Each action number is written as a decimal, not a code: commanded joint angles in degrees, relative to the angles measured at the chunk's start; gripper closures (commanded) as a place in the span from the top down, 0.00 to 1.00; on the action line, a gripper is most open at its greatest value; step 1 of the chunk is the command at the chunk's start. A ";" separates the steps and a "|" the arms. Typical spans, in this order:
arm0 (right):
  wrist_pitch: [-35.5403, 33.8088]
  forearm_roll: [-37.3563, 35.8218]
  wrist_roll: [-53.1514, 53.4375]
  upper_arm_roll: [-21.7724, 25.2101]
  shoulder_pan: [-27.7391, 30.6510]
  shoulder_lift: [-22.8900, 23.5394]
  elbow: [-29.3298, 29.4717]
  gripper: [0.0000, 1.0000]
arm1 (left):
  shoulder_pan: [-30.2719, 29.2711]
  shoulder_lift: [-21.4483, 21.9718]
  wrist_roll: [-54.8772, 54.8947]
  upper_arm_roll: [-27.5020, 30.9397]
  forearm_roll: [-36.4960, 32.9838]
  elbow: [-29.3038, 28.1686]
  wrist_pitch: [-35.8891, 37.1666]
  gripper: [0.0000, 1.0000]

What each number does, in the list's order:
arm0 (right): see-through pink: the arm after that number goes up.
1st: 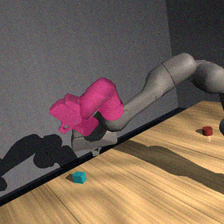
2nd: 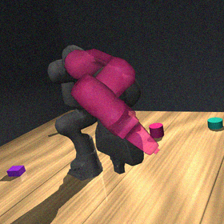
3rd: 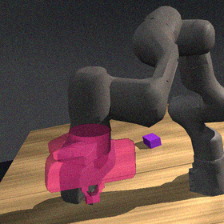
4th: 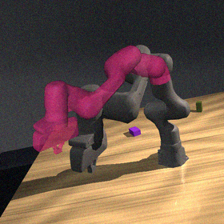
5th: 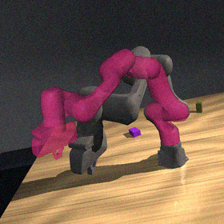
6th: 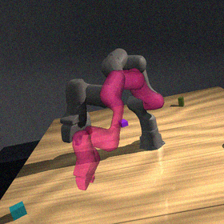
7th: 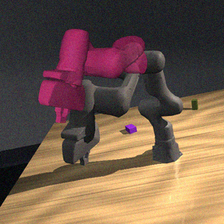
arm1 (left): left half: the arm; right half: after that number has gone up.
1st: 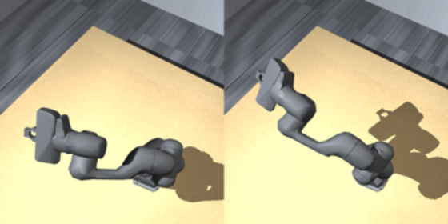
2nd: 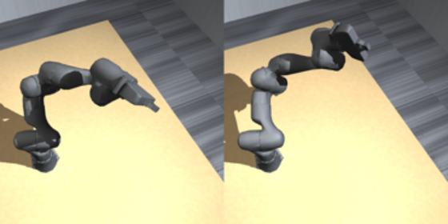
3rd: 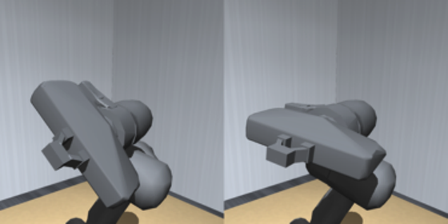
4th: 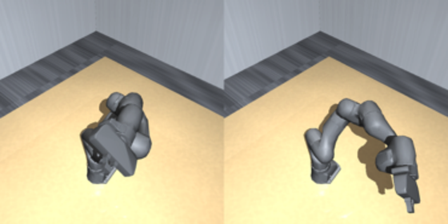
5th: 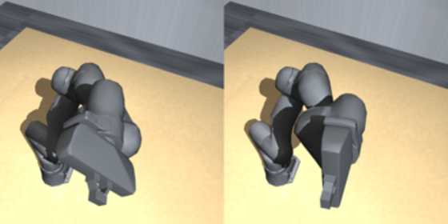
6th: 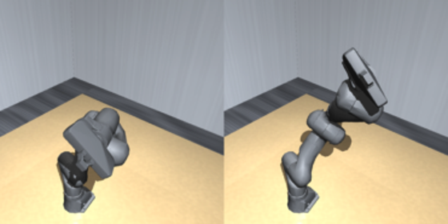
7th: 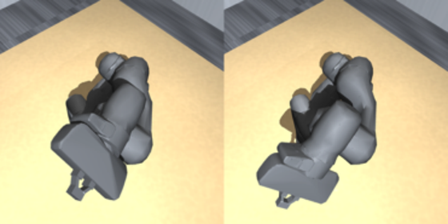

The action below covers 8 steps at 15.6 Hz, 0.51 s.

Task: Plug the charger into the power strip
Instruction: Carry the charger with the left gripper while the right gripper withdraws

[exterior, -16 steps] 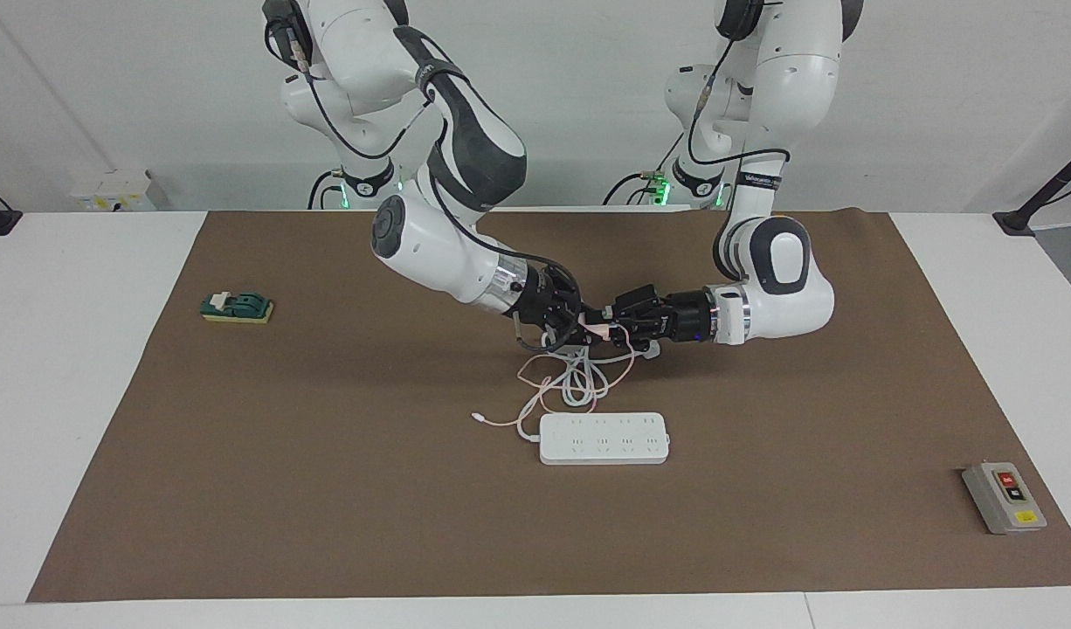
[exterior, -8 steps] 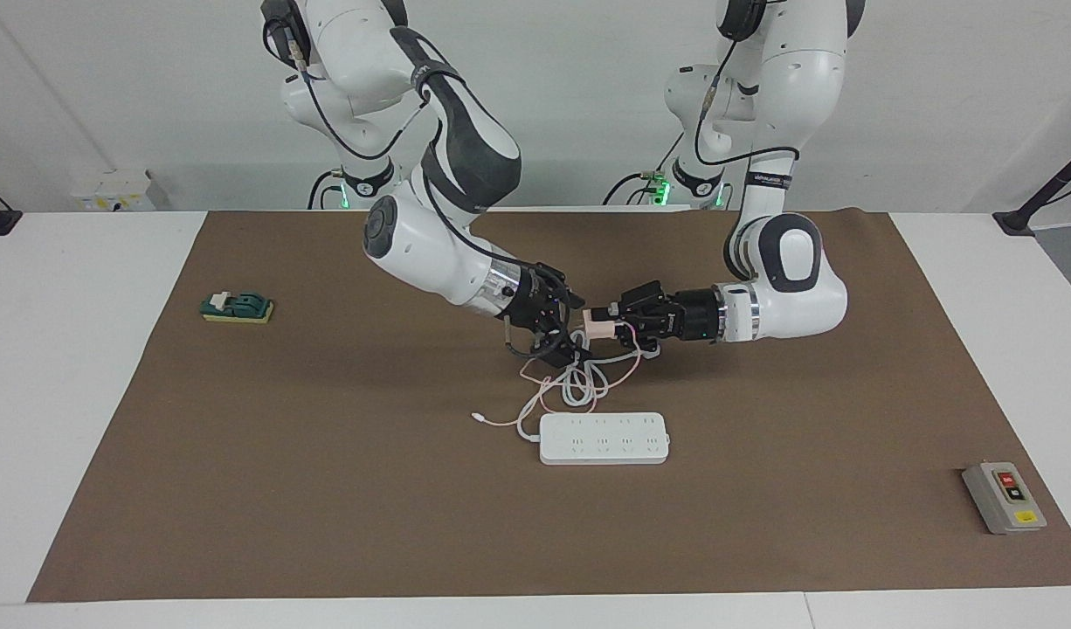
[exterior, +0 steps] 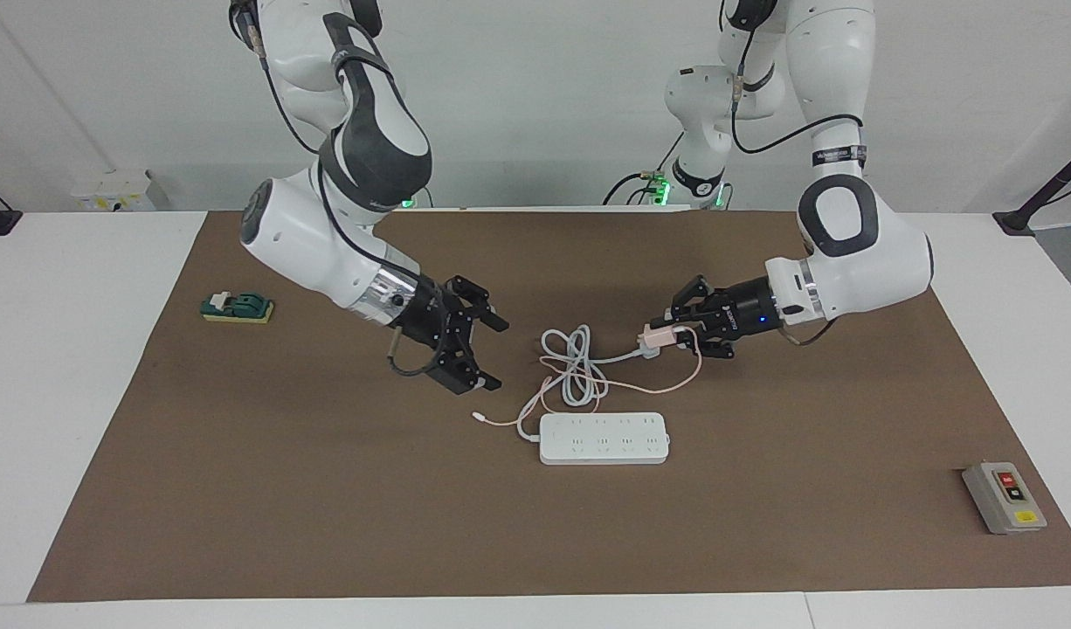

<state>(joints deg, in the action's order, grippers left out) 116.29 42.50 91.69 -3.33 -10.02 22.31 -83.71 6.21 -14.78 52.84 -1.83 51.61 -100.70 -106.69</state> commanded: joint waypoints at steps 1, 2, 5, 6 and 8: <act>-3.95 -4.96 -5.62 -0.36 2.20 -1.30 -0.05 1.00 | 0.90 1.33 2.53 -0.02 -10.70 2.42 -2.38 0.00; -5.36 -5.84 -7.65 -0.36 2.64 -1.56 -0.05 1.00 | 1.34 0.98 2.53 -0.28 -14.39 3.39 -2.73 0.00; -9.84 -10.23 -16.25 -0.36 5.18 -2.00 0.04 1.00 | 5.99 -0.07 4.37 -0.37 -25.73 4.19 -10.00 0.00; -11.25 -10.85 -19.15 -0.27 5.88 -2.09 0.38 1.00 | 8.00 -0.34 5.69 -0.28 -28.55 3.93 -12.38 0.00; -14.32 -13.13 -26.00 -0.27 7.55 -2.88 0.48 1.00 | 10.56 -0.51 7.19 -0.19 -34.35 2.79 -17.56 0.00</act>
<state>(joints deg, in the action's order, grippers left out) 105.23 32.06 72.18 -3.25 -4.41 20.60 -83.41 13.59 -14.43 57.43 -2.78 22.73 -97.32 -118.86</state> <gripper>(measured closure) 0.000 0.709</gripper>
